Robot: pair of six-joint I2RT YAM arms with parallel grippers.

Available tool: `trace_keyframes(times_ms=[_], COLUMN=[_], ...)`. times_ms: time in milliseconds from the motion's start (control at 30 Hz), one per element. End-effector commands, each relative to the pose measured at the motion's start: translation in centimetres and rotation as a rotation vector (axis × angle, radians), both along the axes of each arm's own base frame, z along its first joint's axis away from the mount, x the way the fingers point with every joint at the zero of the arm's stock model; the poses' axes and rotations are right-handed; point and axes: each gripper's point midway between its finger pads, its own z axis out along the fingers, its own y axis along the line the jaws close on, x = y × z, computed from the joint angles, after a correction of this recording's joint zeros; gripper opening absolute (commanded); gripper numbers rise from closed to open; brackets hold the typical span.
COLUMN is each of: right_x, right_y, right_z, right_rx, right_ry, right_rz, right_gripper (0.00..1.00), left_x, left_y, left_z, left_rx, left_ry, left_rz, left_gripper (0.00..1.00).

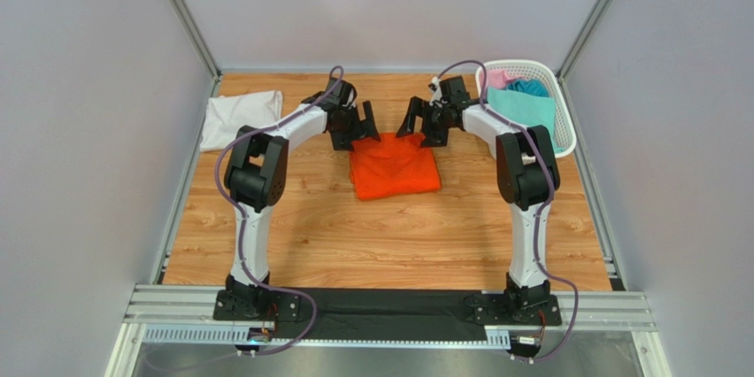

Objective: Fold and stack the t-shirts
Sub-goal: Fold the tshirt, then neatly place the folded tshirt to the corner

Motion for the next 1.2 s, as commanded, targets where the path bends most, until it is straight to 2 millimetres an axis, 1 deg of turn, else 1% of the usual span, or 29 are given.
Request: trace_keyframes(times_ms=[0, 33, 67, 133, 167, 233, 267, 300, 333, 367, 400, 433, 467, 500, 533, 567, 600, 633, 700, 733, 767, 833, 867, 900, 933, 967, 1033, 1067, 1167], right_x=[0.4, 0.6, 1.2, 1.3, 1.4, 1.2, 0.9, 0.3, -0.5, -1.0, -2.5, -3.7, -4.9, -5.7, -8.1, -8.9, -9.8, -12.1, -13.7, -14.9, -16.0, -17.1, -18.0, -18.4, -18.9, -19.7, -20.3, -20.7, -21.6], right_y=[-0.9, -1.1, -1.1, -1.5, -1.6, -1.7, -2.0, -2.3, -2.6, -3.1, -3.6, -4.2, -4.6, -5.1, -6.0, -6.9, -7.5, -8.5, -9.9, -10.4, -10.8, -11.4, -12.2, -12.6, -12.9, -13.3, -13.6, -13.9, -14.4], right_z=[-0.9, -0.6, 0.5, 2.4, 5.1, 8.0, 9.2, 9.7, 12.9, 13.6, 12.9, 15.2, 15.5, 15.7, 16.0, 16.0, 16.1, 16.0, 15.9, 14.6, 15.5, 15.0, 14.2, 13.8, 13.5, 13.1, 12.8, 12.5, 12.0], right_rx=[-0.022, -0.025, -0.025, -0.038, -0.036, -0.031, -0.042, -0.049, -0.039, -0.051, -0.063, -0.056, -0.06, -0.07, -0.076, -0.101, -0.104, -0.11, -0.126, -0.134, -0.12, -0.121, -0.141, -0.155, -0.172, -0.19, -0.211, -0.232, -0.264], right_ry=[0.01, 0.008, -0.013, -0.033, -0.081, -0.136, -0.159, -0.167, -0.226, -0.244, -0.22, -0.268, -0.278, -0.294, -0.307, -0.319, -0.325, -0.342, -0.356, -0.334, -0.372, -0.368, -0.365, -0.353, -0.348, -0.335, -0.332, -0.327, -0.318], right_rz=[-0.026, -0.03, -0.028, -0.029, -0.022, -0.019, -0.022, -0.026, -0.036, -0.05, -0.057, -0.071, -0.078, -0.096, -0.107, -0.142, -0.172, -0.196, -0.27, -0.284, -0.299, -0.329, -0.349, -0.363, -0.364, -0.36, -0.346, -0.337, -0.326], right_gripper=[1.0, 1.0, 1.0, 1.0, 1.0, 1.0, 1.0, 1.0, 1.0, 1.0, 1.0, 1.0, 1.0, 1.0, 1.0, 1.0, 1.0, 1.0, 1.0, 1.0, 1.0, 1.0, 1.0, 1.0, 1.0, 1.0, 1.0, 1.0, 1.0], left_x=[-0.1, -0.2, 0.0, 0.2, 0.7, 0.8, 0.6, 0.2, -0.4, -1.6, -2.3, -3.0, -4.6, -5.3, -5.9, -7.2, -7.7, -8.5, -9.2, -9.4, -9.5, -9.3, -9.2, -9.0, -8.7, -8.6, -8.0, -7.9, -7.7], left_y=[1.0, 1.0, 0.9, 0.7, 0.5, 0.6, 1.0, 1.1, 1.3, 1.8, 2.1, 2.6, 3.3, 3.7, 4.3, 4.8, 4.9, 5.1, 4.9, 4.7, 4.3, 3.9, 3.7, 3.4, 3.4, 3.3, 3.1, 2.9, 2.4], left_z=[-1.6, -1.4, -0.7, 1.8, 4.4, 7.2, 9.7, 10.8, 11.7, 13.0, 13.4, 13.4, 13.2, 12.9, 12.5, 11.8, 11.2, 10.2, 9.4, 8.8, 8.2, 7.5, 6.5, 6.2, 5.1, 4.6, 4.0, 2.9, 1.4], left_rx=[0.031, 0.03, 0.024, 0.009, -0.011, -0.022, -0.025, -0.024, -0.024, -0.031, -0.032, -0.023, -0.017, -0.009, 0.005, 0.014, 0.015, 0.015, 0.017, 0.019, 0.024, 0.028, 0.035, 0.033, 0.047, 0.049, 0.057, 0.068, 0.083], left_ry=[0.035, 0.034, 0.022, -0.016, -0.068, -0.116, -0.166, -0.187, -0.198, -0.214, -0.216, -0.216, -0.207, -0.199, -0.193, -0.175, -0.16, -0.133, -0.12, -0.108, -0.096, -0.09, -0.069, -0.065, -0.042, -0.031, -0.022, 0.001, 0.032], left_rz=[0.026, 0.024, 0.018, 0.008, 0.0, 0.002, 0.005, 0.004, -0.003, -0.01, -0.005, 0.002, 0.006, 0.015, 0.03, 0.036, 0.038, 0.042, 0.037, 0.036, 0.025, 0.024, 0.024, 0.022, 0.031, 0.032, 0.034, 0.03, 0.024], left_gripper=[1.0, 1.0, 1.0, 1.0, 1.0, 1.0, 1.0, 1.0, 1.0, 1.0, 1.0, 1.0, 1.0, 1.0, 1.0, 1.0, 1.0, 1.0, 1.0, 1.0, 1.0, 1.0, 1.0, 1.0, 1.0, 1.0, 0.99, 0.98, 0.91])
